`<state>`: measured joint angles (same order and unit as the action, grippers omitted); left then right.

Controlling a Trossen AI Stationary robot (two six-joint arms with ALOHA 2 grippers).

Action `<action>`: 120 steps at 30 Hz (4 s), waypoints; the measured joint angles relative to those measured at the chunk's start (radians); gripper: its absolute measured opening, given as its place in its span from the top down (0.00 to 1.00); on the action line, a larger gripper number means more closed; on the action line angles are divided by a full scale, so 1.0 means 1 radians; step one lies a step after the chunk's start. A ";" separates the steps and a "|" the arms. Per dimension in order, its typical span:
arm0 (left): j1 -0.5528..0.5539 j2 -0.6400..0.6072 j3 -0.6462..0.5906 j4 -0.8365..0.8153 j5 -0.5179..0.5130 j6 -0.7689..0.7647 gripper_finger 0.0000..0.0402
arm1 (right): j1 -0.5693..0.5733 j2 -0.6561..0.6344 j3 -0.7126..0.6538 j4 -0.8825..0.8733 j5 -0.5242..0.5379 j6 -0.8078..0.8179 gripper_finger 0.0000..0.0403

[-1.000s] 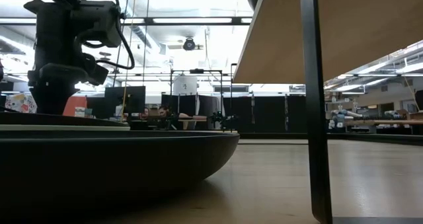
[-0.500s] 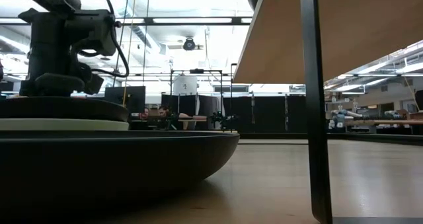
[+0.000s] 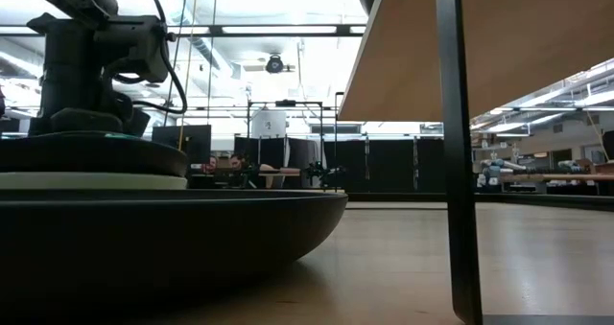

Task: Place and stack plates onto a shelf
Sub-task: Put the top blue plate on top of the orange plate on the shelf

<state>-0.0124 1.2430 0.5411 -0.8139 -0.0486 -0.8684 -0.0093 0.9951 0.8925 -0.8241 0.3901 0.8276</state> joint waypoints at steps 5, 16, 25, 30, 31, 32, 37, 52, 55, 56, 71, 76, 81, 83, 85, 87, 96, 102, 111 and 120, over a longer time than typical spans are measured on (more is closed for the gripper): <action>0.000 0.000 0.001 0.000 0.003 0.000 0.97 | 0.000 0.000 0.000 0.000 0.000 0.000 0.71; 0.000 0.000 0.045 -0.062 0.004 0.020 0.99 | 0.000 0.000 0.000 0.000 0.000 0.000 0.71; 0.000 0.000 0.145 -0.104 0.002 0.077 0.99 | 0.000 0.000 0.000 0.000 0.000 0.000 0.71; 0.000 0.000 0.191 -0.110 -0.004 0.115 0.99 | 0.000 0.000 0.000 0.000 0.000 0.000 0.71; 0.000 0.000 0.200 -0.113 -0.012 0.120 0.99 | 0.000 0.000 0.000 0.000 0.000 0.000 0.71; 0.000 0.000 0.210 -0.121 -0.022 0.121 0.99 | 0.000 0.000 0.000 0.000 0.000 0.000 0.71; 0.000 0.000 0.263 -0.195 -0.070 0.123 0.99 | 0.000 0.000 0.000 0.000 0.000 0.000 0.71; 0.000 0.000 0.481 -0.341 -0.241 0.182 0.99 | 0.000 0.000 0.000 0.073 0.000 0.000 0.71; 0.000 -0.001 0.522 -0.342 -0.275 0.197 0.99 | 0.000 0.000 0.000 0.100 0.000 0.000 0.71; 0.000 -0.001 0.534 -0.344 -0.285 0.206 0.99 | 0.000 0.000 0.000 0.108 0.000 0.000 0.71; 0.000 -0.001 0.679 -0.334 -0.486 0.238 0.99 | 0.000 0.000 0.000 0.347 0.000 -0.121 0.71; 0.002 -0.001 0.697 -0.319 -0.535 0.237 0.99 | 0.000 0.003 0.000 0.456 0.001 -0.186 0.71; 0.023 -0.001 0.704 -0.254 -0.544 0.282 0.99 | 0.000 0.052 0.000 0.580 0.001 -0.234 0.71; 0.035 -0.001 0.704 -0.217 -0.543 0.311 0.99 | 0.000 0.085 0.000 0.627 0.001 -0.257 0.71; 0.048 -0.001 0.704 -0.179 -0.543 0.342 0.99 | 0.000 0.122 0.000 0.686 0.001 -0.285 0.71; 0.059 -0.001 0.704 -0.143 -0.543 0.367 0.99 | 0.000 0.158 0.000 0.748 0.001 -0.321 0.71; 0.092 -0.001 0.704 -0.033 -0.532 0.443 0.99 | 0.000 0.292 0.000 0.966 0.009 -0.446 0.71; 0.095 -0.001 0.704 -0.001 -0.531 0.446 0.99 | 0.000 0.356 0.000 1.071 0.011 -0.473 0.71; 0.095 -0.001 0.704 0.003 -0.531 0.446 0.99 | -0.002 0.433 0.000 1.166 0.012 -0.520 0.71; 0.095 -0.001 0.704 0.012 -0.531 0.446 0.99 | -0.019 0.477 0.000 1.206 0.012 -0.529 0.71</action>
<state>0.0822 1.2419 1.2449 -0.8015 -0.5793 -0.4226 -0.0280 1.4723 0.8921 0.3818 0.4021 0.2991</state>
